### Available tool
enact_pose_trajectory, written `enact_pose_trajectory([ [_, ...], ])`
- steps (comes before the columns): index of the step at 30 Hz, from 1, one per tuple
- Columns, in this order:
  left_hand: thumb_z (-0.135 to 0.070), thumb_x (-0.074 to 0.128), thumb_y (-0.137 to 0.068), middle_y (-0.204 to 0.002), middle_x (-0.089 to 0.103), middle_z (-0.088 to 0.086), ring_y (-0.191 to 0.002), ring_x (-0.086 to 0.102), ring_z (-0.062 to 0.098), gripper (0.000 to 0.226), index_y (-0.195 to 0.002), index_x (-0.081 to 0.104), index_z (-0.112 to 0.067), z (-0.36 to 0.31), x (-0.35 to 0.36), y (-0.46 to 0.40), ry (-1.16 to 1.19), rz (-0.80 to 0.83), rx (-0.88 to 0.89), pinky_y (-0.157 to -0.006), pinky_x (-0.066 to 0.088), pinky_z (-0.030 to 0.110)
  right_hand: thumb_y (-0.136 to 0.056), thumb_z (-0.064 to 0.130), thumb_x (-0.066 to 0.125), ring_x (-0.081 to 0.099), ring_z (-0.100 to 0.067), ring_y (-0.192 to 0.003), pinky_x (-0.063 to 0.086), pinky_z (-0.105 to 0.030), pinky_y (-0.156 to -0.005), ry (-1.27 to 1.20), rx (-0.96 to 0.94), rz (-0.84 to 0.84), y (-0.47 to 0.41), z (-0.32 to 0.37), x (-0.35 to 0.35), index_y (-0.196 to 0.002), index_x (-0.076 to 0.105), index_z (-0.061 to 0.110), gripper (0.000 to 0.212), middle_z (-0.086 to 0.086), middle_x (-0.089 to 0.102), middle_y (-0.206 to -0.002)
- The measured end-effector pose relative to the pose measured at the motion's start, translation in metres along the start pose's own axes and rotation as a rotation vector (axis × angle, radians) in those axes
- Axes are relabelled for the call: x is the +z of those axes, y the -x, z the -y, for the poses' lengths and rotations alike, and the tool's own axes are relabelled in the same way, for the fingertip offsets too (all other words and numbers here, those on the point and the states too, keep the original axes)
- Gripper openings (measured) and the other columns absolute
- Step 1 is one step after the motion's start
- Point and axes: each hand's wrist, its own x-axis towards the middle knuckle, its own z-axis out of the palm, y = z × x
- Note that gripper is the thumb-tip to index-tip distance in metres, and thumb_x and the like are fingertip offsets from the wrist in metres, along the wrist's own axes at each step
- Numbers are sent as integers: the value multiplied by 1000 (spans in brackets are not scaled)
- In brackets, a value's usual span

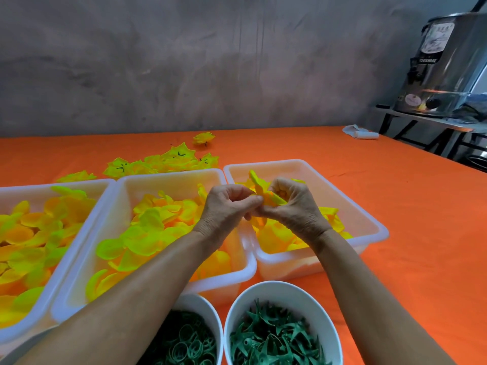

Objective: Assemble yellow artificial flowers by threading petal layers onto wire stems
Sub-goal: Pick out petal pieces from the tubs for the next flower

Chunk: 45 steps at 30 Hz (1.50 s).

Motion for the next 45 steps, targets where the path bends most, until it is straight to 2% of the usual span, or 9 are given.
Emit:
enact_pose_trajectory([
  [5, 2, 60, -86, -46, 58, -1, -37, 57, 13, 16, -72, 61, -6, -5, -4, 0, 204, -20, -54, -35, 38, 17, -62, 21, 78, 48, -18, -73, 43, -33, -68, -169, 90, 33, 2, 5, -5, -83, 54, -3, 40, -13, 52, -77],
  [10, 1, 51, -92, -64, 62, 12, -48, 63, 15, 14, -80, 54, -3, -7, -2, -1, 295, -33, -88, -47, 52, 21, -70, 19, 69, 59, -31, -84, 52, -53, -82, -349, 176, -56, 2, 5, -11, -101, 47, -23, 56, -23, 60, -92],
  [12, -4, 57, -90, -69, 63, 14, -51, 63, 14, 6, -87, 56, 1, -7, -3, 0, 285, -25, -80, -51, 53, 22, -71, 19, 69, 60, -29, -81, 53, -49, -79, -345, 192, -69, 2, 5, -11, -103, 49, -21, 55, -22, 61, -91],
  [15, -8, 71, -79, -71, 63, 8, -53, 61, 13, 20, -95, 62, 1, -6, -4, 2, 232, -20, -69, -52, 51, 21, -75, 15, 68, 62, -22, -72, 57, -35, -68, -324, 195, -108, 2, 5, -10, -103, 53, -17, 45, -18, 61, -86],
  [20, -3, 64, -84, -72, 63, 7, -57, 53, 15, 9, -81, 64, -12, -5, -5, -1, 262, -134, -167, -55, 41, 26, -86, 5, 61, 63, -20, -71, 57, -30, -65, -379, 223, -325, 0, 5, -16, -107, 57, -10, 27, -16, 63, -86],
  [24, -7, 65, -85, -57, 63, -10, -47, 49, 1, 15, -75, 65, -17, -5, -6, -2, 268, -178, -146, -43, 37, 13, -87, 4, 61, 64, -8, -60, 51, -20, -52, -379, 243, -403, 0, 5, -17, -94, 60, 8, 8, -7, 64, -79],
  [37, -10, 69, -83, -45, 50, -14, -40, 38, -1, 15, -70, 63, -15, 2, -8, -5, 191, -201, -129, -40, 32, 13, -86, 1, 63, 59, -12, -56, 49, -23, -50, -334, 271, -613, -2, 4, -16, -84, 59, 15, 15, -7, 62, -76],
  [40, -13, 70, -82, -45, 50, -14, -39, 37, 0, 16, -69, 63, -17, 2, -8, -6, 204, -233, -150, -38, 30, 14, -86, 3, 63, 57, -19, -66, 49, -31, -58, -291, 280, -691, -3, 1, -18, -87, 59, 12, 11, -13, 60, -83],
  [45, -22, 66, -87, -40, 38, -13, -37, 31, 4, 41, -50, 48, -17, 0, -9, -4, 247, -246, -109, -38, 26, 15, -87, 7, 63, 54, -21, -71, 43, -26, -55, -288, 334, -767, -5, -4, -22, -102, 57, 10, 16, -13, 58, -86],
])
